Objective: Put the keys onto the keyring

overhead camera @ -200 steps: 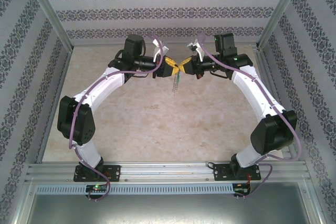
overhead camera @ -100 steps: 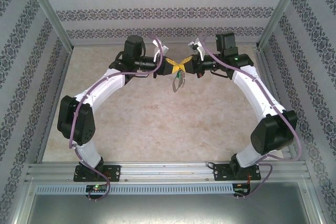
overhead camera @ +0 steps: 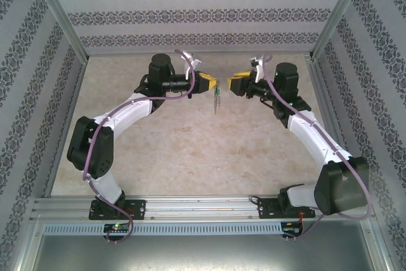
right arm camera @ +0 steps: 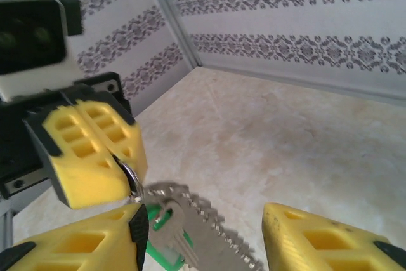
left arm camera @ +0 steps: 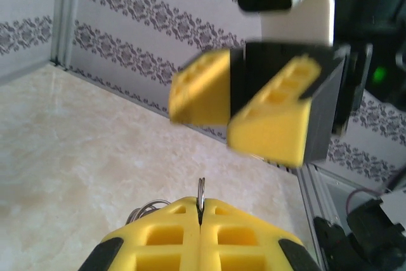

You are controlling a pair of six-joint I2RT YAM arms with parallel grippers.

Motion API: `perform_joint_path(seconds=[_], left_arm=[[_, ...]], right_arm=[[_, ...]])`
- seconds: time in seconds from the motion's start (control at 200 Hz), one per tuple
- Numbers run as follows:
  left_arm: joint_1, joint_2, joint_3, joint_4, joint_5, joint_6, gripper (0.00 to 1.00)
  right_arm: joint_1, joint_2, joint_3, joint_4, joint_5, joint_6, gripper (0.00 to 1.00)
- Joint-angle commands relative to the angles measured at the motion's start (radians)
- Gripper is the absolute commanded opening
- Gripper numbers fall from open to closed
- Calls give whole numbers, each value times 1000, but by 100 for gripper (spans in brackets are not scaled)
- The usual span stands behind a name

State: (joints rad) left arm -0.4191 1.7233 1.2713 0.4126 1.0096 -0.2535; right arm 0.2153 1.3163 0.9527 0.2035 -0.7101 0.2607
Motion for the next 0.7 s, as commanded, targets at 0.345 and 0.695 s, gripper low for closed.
perform_joint_path(seconds=[0.345,0.695], left_arm=[[-8,-45,-59,251,-68,-128,0],[-7,-50,-59,255,-60,-137,0]], right_arm=[[138,-33,-233,354,286,-1,55],[196,-6,-203,370,268,-25,56]])
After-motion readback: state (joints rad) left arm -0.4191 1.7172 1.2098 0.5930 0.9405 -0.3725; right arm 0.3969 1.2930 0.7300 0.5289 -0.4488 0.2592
